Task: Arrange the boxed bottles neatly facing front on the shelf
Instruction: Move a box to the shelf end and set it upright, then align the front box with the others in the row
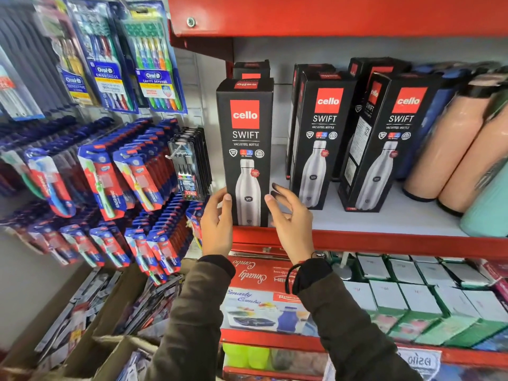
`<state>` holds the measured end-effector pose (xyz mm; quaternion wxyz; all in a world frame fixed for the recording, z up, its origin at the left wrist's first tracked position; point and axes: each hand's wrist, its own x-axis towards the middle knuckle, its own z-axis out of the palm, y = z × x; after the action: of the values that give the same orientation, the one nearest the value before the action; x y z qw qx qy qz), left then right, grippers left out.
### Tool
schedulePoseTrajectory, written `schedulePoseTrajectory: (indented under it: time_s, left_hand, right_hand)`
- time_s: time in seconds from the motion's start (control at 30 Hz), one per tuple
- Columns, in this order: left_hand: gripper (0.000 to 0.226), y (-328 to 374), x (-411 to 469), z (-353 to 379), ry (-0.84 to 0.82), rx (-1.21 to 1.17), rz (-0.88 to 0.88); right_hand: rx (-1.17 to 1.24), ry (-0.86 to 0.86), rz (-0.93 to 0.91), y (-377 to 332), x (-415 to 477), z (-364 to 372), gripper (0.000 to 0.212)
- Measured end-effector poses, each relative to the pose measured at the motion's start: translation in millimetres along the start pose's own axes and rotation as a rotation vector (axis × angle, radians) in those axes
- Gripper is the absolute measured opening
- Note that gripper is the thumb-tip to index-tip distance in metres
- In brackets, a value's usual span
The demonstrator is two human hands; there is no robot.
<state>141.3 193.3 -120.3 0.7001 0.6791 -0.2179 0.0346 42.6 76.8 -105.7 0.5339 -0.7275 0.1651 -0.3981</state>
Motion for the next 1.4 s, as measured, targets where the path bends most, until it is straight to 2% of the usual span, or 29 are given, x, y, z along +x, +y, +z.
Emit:
schedulePoseTrajectory:
  time_s: [0.17,0.27,0.37,0.5,0.67,0.83,0.97,1.4]
  left_hand:
    - [0.03,4,-29,25,0.363,-0.019,0.107]
    - [0.028,12,-44,45,0.405,0.008,0.221]
    - [0.024,22,-57,71,0.353,0.003,0.307]
    - [0.028,43,-65,109,0.152,-0.077,0.338]
    - [0.046,55,-40,146,-0.078,-0.001,0.258]
    - [0.051,57,0,168,-0.125,-0.046,-0.061]
    - [0.046,52,17,170,-0.122,-0.107,-0.231]
    - [0.035,49,-7,154,-0.078,-0.099,-0.177]
  right_hand:
    - [0.005,0.066,-0.006,2,1,-37,0.032]
    - [0.001,0.116,0.002,4,7,-64,0.031]
    - [0.021,0.151,0.011,9,15,-85,0.033]
    - [-0.001,0.151,0.022,13,32,-101,0.04]
    - [-0.077,0.107,0.037,17,58,-104,0.05]
    - [-0.107,0.067,0.123,22,80,-100,0.051]
    - [-0.114,0.052,0.145,24,86,-100,0.048]
    - [-0.063,0.073,0.09,23,59,-111,0.04]
